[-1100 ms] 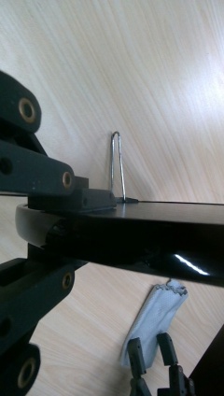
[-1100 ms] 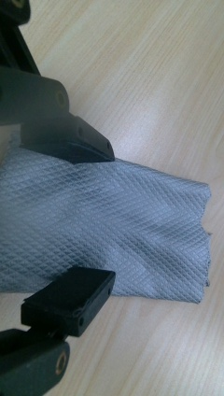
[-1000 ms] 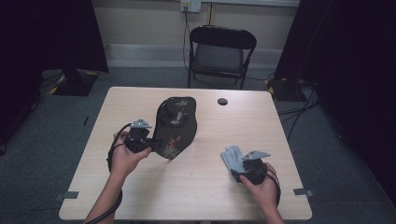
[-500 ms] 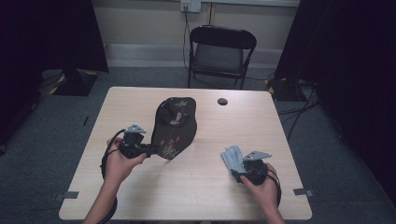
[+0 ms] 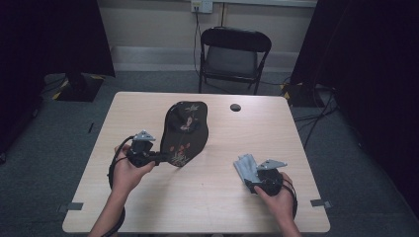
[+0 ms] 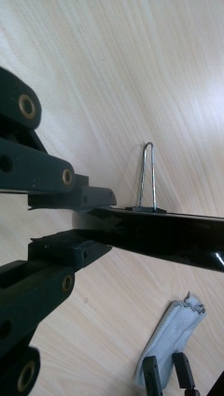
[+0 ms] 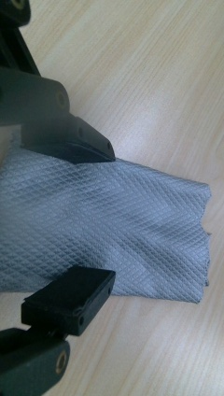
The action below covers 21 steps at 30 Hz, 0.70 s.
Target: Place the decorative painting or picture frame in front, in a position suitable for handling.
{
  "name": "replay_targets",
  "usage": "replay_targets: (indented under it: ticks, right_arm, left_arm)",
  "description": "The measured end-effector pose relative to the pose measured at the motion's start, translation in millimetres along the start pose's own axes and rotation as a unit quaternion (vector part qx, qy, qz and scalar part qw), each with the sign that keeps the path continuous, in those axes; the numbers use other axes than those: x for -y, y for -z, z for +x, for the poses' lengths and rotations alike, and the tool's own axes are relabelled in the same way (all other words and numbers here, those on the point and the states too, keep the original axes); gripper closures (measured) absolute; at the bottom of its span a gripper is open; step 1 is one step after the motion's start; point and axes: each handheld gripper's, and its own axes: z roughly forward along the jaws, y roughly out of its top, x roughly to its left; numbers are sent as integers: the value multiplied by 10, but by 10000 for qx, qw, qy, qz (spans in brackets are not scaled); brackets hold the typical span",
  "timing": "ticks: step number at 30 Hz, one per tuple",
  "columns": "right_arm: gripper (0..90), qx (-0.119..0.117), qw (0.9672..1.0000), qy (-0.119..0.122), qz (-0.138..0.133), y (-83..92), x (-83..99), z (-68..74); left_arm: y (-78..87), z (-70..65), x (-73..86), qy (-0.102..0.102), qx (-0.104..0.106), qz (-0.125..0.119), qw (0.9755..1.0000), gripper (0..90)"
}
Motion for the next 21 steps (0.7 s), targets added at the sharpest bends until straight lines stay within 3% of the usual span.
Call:
replay_targets:
  ticks: [6,21]
  right_arm:
    - [369,-16,10000,28,36,1,-9,-6]
    - [369,-27,10000,48,37,1,-9,-10]
  left_arm:
    - [-26,13,-19,-71,73,-25,9999,790]
    - [-167,-250,-131,-480,465,88,9977,791]
